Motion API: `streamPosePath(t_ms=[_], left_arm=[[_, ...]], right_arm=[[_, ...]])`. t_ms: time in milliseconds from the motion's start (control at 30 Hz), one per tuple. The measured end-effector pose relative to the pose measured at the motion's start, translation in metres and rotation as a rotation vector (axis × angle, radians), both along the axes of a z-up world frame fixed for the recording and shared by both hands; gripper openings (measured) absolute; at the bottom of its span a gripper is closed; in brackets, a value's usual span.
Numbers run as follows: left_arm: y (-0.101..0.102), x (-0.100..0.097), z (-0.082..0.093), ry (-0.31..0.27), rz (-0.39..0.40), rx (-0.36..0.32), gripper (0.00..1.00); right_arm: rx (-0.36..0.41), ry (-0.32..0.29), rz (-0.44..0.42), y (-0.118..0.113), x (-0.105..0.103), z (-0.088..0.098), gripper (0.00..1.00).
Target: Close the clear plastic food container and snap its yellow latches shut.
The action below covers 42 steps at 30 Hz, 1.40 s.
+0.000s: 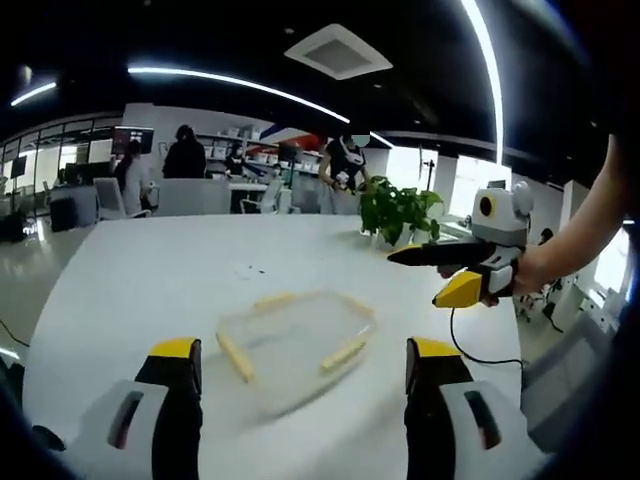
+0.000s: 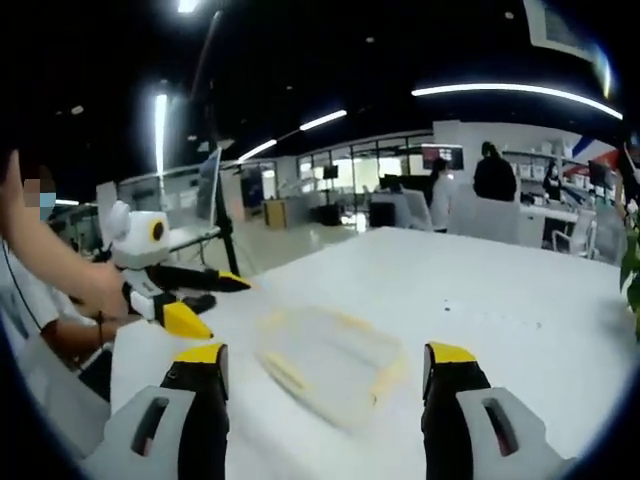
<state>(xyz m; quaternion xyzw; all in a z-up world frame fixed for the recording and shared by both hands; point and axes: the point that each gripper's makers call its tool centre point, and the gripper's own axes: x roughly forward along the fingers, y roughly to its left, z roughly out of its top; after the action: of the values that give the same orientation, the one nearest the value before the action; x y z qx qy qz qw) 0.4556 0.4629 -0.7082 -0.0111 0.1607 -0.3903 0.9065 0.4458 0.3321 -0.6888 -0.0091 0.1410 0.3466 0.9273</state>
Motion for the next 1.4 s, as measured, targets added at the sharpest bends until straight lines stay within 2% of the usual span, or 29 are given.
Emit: streamPosePath(t_ms=[233, 433, 800, 933, 1200, 1400], left_arm=[[0.017, -0.014, 0.013, 0.005, 0.071, -0.054, 0.82], [0.027, -0.028, 0.020, 0.010, 0.111, -0.074, 0.81], [0.033, -0.061, 0.032, -0.004, 0.130, -0.098, 0.80], [0.035, -0.068, 0.037, -0.005, 0.151, -0.130, 0.80], [0.035, -0.087, 0.043, -0.025, 0.157, -0.137, 0.80], [0.037, -0.109, 0.046, -0.023, 0.176, -0.149, 0.79]], right_arm=[[0.044, -0.011, -0.052, -0.012, -0.015, 0.015, 0.79], [0.057, -0.018, -0.082, -0.026, -0.030, 0.023, 0.79], [0.082, -0.031, -0.106, -0.044, -0.065, 0.038, 0.78], [0.090, -0.044, -0.109, -0.048, -0.077, 0.047, 0.78], [0.105, -0.053, -0.127, -0.057, -0.096, 0.052, 0.78], [0.112, -0.039, -0.130, -0.064, -0.119, 0.048, 0.78]])
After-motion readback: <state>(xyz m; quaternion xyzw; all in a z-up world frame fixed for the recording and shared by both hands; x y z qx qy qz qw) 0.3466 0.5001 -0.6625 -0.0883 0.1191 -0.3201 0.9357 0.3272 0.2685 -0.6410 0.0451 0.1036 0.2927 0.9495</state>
